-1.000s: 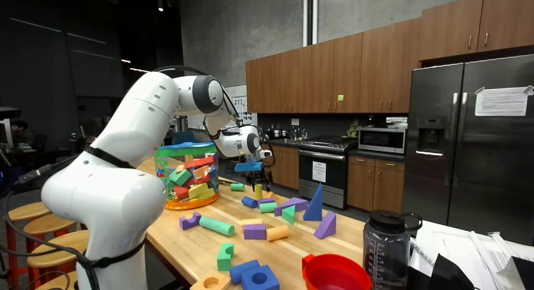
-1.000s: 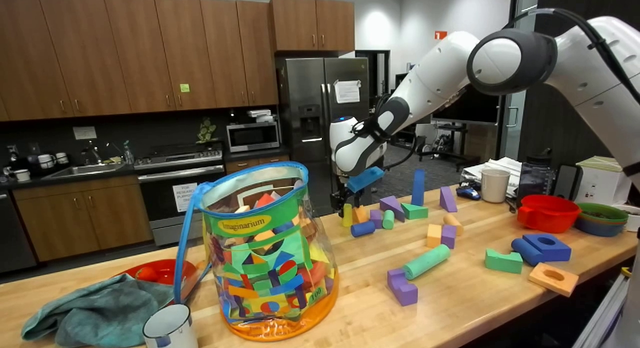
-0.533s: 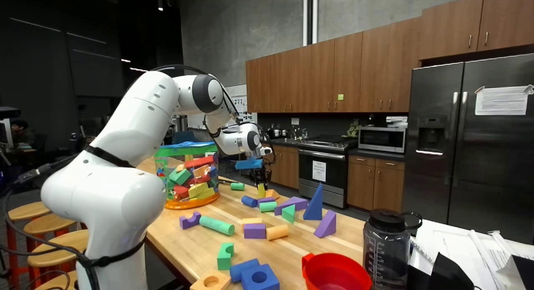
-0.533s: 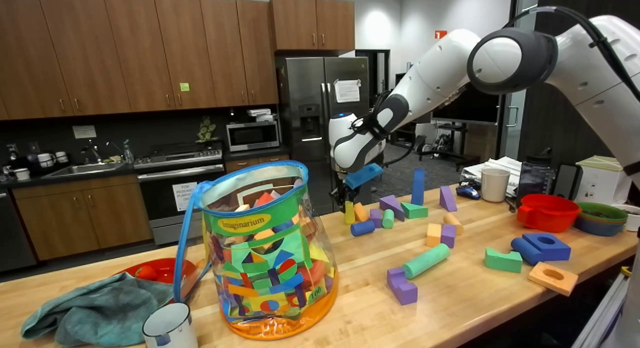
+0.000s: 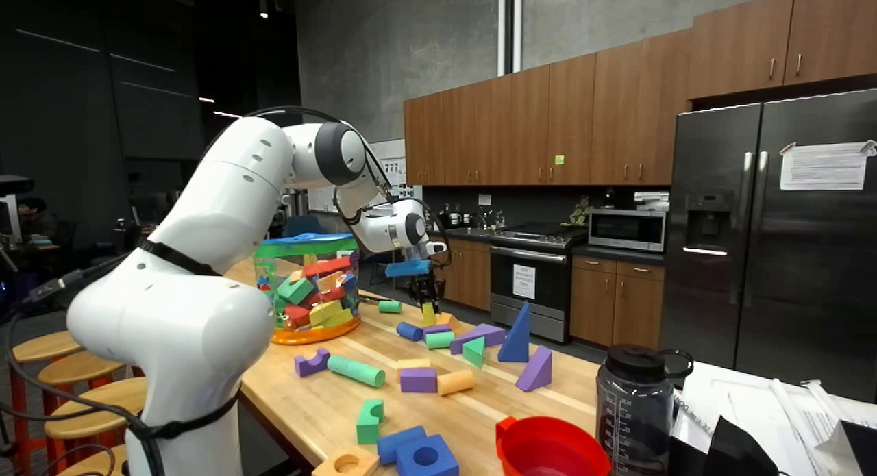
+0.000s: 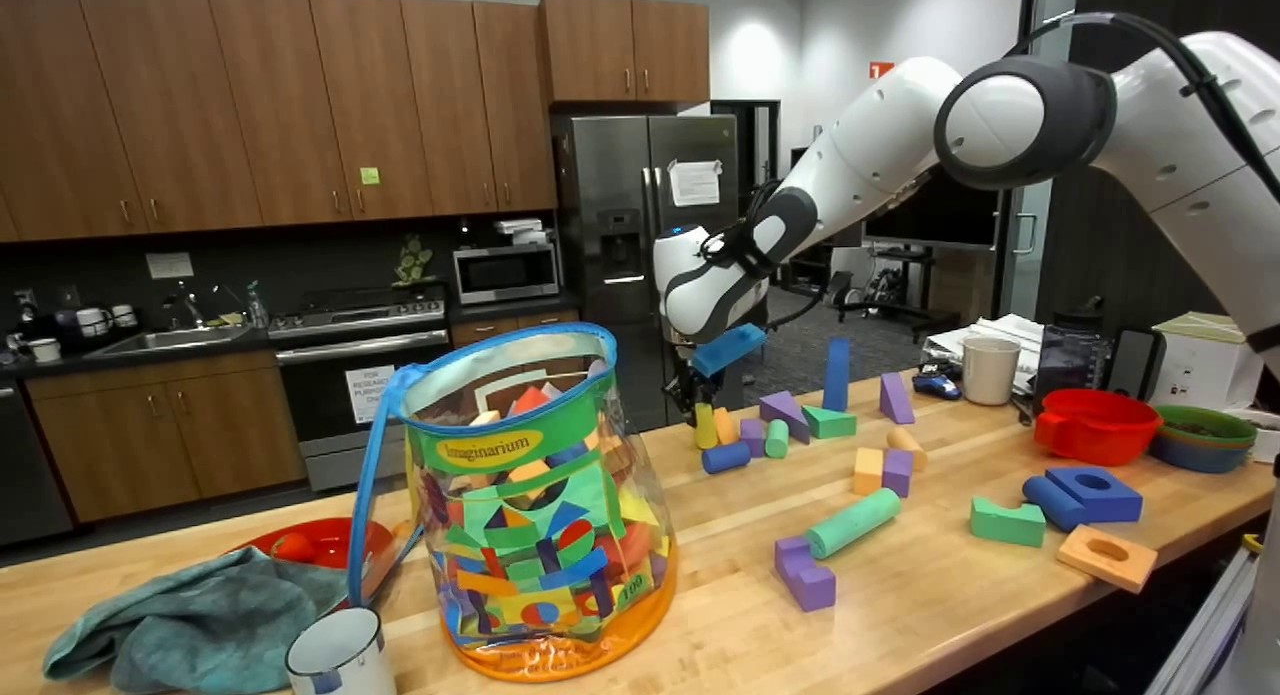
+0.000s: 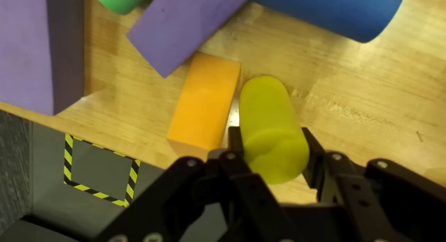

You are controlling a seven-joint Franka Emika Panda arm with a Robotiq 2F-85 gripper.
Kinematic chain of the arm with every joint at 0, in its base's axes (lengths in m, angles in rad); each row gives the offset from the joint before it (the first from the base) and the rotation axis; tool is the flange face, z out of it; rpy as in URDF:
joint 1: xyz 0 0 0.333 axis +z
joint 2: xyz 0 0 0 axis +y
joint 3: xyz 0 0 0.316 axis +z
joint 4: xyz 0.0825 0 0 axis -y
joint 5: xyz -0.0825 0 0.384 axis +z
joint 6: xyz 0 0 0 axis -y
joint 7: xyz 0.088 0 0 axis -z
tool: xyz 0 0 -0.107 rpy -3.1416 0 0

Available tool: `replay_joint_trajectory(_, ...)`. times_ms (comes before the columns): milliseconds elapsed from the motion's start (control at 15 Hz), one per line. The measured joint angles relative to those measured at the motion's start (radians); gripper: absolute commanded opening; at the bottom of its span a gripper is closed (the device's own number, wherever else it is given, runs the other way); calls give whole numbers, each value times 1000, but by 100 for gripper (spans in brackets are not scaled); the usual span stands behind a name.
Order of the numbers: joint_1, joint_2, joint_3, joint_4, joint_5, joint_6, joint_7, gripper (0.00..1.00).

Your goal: Pick up the yellow cylindrical block and put it in the clear block bag

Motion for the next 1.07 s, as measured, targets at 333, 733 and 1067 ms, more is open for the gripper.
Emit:
replay_joint_trajectory(333,34,-57,-9,24,-81,-225,11,16)
replay_joint_trajectory(733,37,-73,7,39,-119,-210,-23,16)
replay_joint_trajectory(1067,66,-204,78,43,-117,-202,-27,16)
